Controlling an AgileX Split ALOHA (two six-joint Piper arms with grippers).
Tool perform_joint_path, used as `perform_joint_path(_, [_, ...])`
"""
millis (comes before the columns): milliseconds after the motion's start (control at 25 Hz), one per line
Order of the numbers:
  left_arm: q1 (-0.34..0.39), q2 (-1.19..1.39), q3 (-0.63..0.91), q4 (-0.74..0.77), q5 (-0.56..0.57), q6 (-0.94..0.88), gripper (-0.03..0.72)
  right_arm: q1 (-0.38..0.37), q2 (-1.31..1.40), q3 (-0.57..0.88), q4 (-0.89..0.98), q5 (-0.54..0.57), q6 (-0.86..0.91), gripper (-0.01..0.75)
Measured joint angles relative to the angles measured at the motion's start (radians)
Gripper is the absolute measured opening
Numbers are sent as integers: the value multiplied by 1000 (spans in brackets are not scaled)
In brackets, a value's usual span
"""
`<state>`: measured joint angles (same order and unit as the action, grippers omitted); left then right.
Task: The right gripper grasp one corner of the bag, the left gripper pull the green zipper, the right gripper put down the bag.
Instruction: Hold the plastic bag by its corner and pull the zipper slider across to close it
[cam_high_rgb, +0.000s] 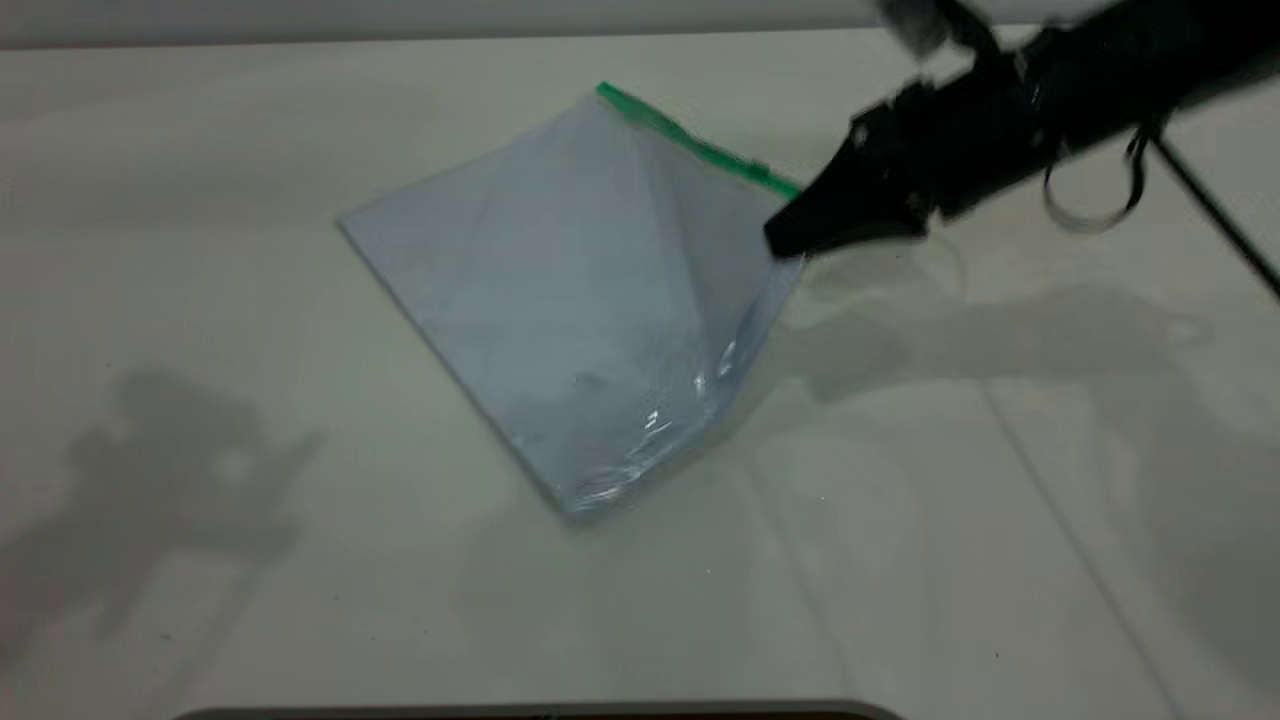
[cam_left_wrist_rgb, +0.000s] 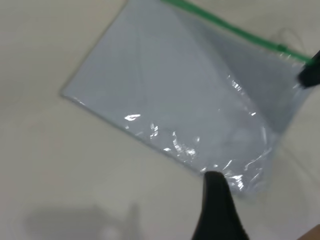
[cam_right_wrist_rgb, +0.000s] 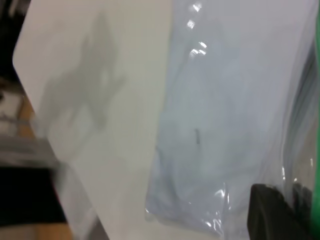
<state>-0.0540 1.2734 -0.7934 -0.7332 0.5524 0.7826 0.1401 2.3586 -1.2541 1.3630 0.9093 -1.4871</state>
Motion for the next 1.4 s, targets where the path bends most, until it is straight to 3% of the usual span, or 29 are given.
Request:
perform_joint_path(280, [-78, 134, -75, -1, -32, 8, 565, 5, -245, -5, -138, -5, 33, 31])
perform_joint_path(600, [-202, 445, -434, -2, 20, 144, 565, 99, -330, -5, -204, -11, 54, 31])
perform_joint_path(920, [-313, 739, -759, -1, 129, 327, 565, 139, -280, -5, -214, -271, 58, 31])
perform_joint_path(1240, [-334, 869, -826, 1, 114, 523, 565, 139, -186, -4, -91, -388, -87, 31])
perform_joint_path(1400, [-334, 901, -828, -34, 97, 590, 565, 140, -140, -4, -67, -323, -106, 31])
